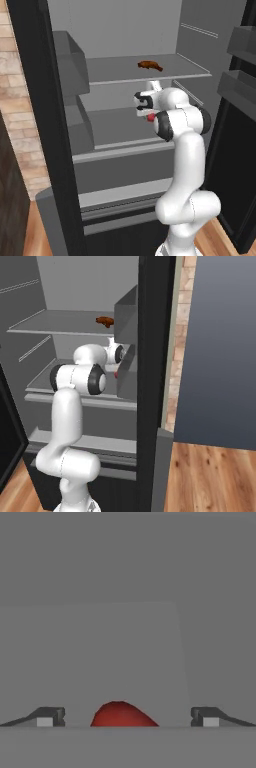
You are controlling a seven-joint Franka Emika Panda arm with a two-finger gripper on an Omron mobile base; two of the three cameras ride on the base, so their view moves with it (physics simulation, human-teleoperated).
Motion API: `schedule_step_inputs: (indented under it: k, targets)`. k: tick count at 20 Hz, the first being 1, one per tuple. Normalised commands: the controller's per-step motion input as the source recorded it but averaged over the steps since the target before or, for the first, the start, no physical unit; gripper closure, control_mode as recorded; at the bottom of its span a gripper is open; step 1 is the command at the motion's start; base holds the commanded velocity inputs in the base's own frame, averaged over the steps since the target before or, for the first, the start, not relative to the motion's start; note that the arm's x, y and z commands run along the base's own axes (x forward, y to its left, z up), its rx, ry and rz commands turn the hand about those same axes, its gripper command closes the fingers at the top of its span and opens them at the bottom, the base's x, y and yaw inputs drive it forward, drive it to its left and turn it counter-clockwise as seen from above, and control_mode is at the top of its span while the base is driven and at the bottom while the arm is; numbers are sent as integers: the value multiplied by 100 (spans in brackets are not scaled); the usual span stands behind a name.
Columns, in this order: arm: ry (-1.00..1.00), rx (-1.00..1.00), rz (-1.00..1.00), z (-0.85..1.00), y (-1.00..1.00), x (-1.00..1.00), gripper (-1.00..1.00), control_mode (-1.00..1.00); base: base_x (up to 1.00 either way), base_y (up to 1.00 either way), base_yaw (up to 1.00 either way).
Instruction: Place one bell pepper and one chicken drumstick in each tupperware on the nearby counter, to pack two identical lunches.
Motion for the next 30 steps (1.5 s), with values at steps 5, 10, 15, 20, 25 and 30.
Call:
schedule_step_inputs:
  k: [5,10,15,20,25,30]
  targets:
    - [0,-3,0,-100,1,-85,-100,-100,0,0,0]
    - [0,-1,0,-96,7,-80,-100,-100,0,0,0]
    - [0,0,0,-70,2,-17,-100,-100,0,0,0]
    - [-6,0,0,-69,0,0,-100,-100,0,0,0]
    - [-8,0,0,-69,0,0,100,-100,0,0,0]
    - [-4,0,0,-11,0,0,100,-100,0,0,0]
